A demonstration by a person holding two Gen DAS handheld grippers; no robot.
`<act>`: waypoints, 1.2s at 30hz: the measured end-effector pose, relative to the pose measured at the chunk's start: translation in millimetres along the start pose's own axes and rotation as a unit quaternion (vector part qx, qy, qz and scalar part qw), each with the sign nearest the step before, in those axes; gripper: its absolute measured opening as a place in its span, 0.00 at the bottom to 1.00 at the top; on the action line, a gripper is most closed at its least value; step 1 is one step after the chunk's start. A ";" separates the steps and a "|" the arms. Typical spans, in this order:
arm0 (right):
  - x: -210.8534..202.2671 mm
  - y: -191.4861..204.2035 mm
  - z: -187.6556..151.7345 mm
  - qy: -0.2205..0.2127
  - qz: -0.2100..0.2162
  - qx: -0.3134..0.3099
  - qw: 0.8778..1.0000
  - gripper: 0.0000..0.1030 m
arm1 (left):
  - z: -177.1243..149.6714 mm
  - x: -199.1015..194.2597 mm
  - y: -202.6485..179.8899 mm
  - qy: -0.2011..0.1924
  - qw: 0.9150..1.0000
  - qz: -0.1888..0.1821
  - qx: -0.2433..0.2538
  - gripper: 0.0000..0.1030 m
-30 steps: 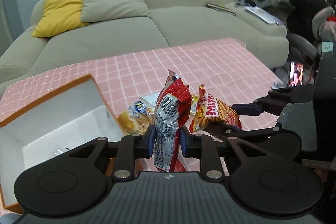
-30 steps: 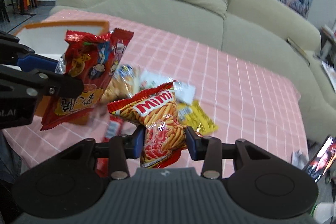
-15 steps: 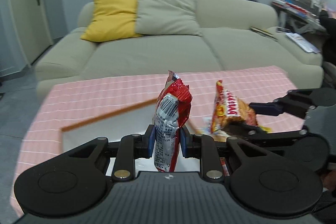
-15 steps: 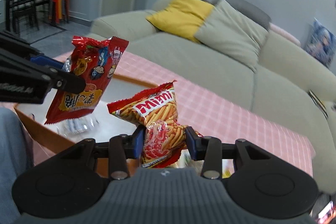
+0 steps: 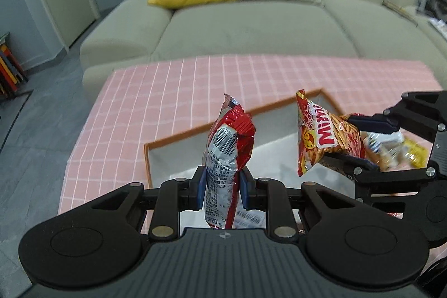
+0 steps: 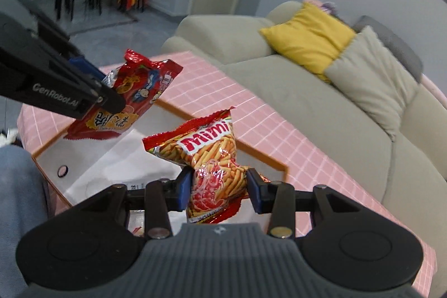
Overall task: Organize snacks
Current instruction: 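Carry the sausage stick and Mimi bag over the box with both tools, then open both tools to drop the sausage stick and Mimi bag into the box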
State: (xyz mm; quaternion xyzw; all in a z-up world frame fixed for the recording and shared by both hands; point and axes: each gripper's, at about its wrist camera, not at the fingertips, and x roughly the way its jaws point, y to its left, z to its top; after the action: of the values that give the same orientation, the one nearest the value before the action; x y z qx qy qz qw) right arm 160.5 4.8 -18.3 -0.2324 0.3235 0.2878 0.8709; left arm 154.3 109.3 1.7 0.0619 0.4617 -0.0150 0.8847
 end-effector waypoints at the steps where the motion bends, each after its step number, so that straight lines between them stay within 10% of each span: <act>1: 10.2 0.9 3.8 0.011 0.003 -0.001 1.000 0.38 | -1.2 6.1 1.6 0.008 1.000 0.001 0.003 0.26; 18: 99.1 17.9 -13.4 0.117 0.003 -0.067 0.991 0.38 | -13.9 97.7 7.5 0.132 0.990 0.013 0.054 0.26; 36: 134.0 8.2 -20.2 0.150 0.029 -0.060 0.986 0.50 | -13.8 116.0 10.9 0.140 0.988 0.030 0.065 0.37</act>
State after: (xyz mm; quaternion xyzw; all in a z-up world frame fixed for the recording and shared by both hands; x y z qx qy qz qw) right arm 230.1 45.9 -127.3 -0.3156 0.4389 0.2936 0.7884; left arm 210.5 125.4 -100.0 0.1342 0.5770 -0.0099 0.8056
